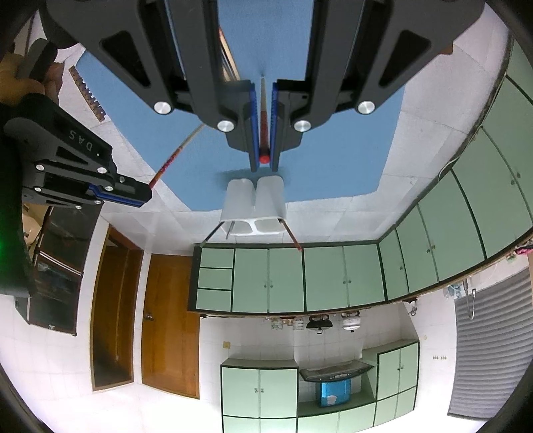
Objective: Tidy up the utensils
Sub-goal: 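Lift both held chopsticks and carry them over the white holder, then open both tools to drop the chopsticks into the holder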
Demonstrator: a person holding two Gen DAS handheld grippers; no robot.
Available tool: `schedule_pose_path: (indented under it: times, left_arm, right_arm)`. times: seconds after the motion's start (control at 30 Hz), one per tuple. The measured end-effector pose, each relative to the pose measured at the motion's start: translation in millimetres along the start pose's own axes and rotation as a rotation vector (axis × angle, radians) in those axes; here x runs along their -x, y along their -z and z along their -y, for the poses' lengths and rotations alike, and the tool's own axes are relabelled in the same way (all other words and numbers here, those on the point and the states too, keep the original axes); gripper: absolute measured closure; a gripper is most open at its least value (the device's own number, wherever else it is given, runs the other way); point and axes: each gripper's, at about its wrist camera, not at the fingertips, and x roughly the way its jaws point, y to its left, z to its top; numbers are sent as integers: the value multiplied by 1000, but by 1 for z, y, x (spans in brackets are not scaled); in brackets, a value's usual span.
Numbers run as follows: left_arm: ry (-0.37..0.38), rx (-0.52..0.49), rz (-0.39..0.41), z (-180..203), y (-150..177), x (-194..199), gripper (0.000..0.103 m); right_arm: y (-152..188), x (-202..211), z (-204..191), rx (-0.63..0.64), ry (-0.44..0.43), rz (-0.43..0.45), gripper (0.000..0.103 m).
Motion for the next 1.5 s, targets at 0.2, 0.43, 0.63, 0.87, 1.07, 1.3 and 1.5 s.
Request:
schedule_pose_path:
  times: [0.2,0.43,0.63,0.87,1.07,1.3,1.5]
  left_arm:
    - [14,-21,9,-2,-30,-11,98]
    - [22,-29,26,1,-70,-28,98]
    - [38,-44,35,5,-105,-52,98]
    - [31,-41,77,2,-157,-83,98]
    - [38,-17,120,0,-198,-113,98]
    - [20,-53,110,7,-205,-171,98]
    - [28,-28,45,0,-169,-204,96]
  right_arm:
    - [-23,-4,5,8,-1,12,97]
    - [-62,-8,12,23,-11,46,97]
    - [-105,-28,28,10,-27,59,97]
    - [-168,-57,49,-6,-22,98,97]
    - [-213,-88,60,11,1,126,97]
    - [-227,-147,79,6,9,118,97]
    - [-184,-195,87,-9,4,35,95]
